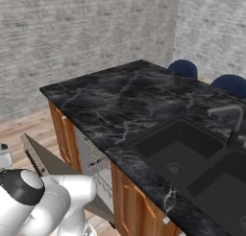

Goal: Open the dishwasher door and pull out the top rack.

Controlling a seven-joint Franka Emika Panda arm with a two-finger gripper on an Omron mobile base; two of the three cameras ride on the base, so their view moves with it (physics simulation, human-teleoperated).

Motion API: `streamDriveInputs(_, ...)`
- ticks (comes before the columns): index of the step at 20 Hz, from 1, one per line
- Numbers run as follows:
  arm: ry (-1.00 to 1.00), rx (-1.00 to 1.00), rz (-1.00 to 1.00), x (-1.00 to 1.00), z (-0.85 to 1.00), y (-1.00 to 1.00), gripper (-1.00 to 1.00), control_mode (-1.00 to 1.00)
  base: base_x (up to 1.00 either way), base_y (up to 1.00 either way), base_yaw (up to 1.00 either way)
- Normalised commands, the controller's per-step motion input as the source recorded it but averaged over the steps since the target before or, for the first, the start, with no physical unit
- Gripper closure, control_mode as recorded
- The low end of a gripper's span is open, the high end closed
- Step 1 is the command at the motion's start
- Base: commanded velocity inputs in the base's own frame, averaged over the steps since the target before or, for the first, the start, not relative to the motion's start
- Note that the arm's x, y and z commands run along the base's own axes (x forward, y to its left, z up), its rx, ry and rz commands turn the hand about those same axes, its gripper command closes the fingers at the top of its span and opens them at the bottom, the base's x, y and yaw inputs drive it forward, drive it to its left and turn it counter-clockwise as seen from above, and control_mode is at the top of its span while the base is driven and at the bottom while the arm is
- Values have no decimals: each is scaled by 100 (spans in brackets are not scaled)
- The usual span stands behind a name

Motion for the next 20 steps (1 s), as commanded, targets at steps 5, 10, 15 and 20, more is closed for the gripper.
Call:
streamDriveInputs(5,0,0,0,0,0,0,-100,100,34,-20,25)
streamDriveInputs(10,0,0,0,0,0,0,-100,100,40,-48,22)
streamDriveInputs(15,0,0,0,0,0,0,-100,100,31,-41,18)
streamDriveInputs(20,0,0,0,0,0,0,-100,100,6,-3,13)
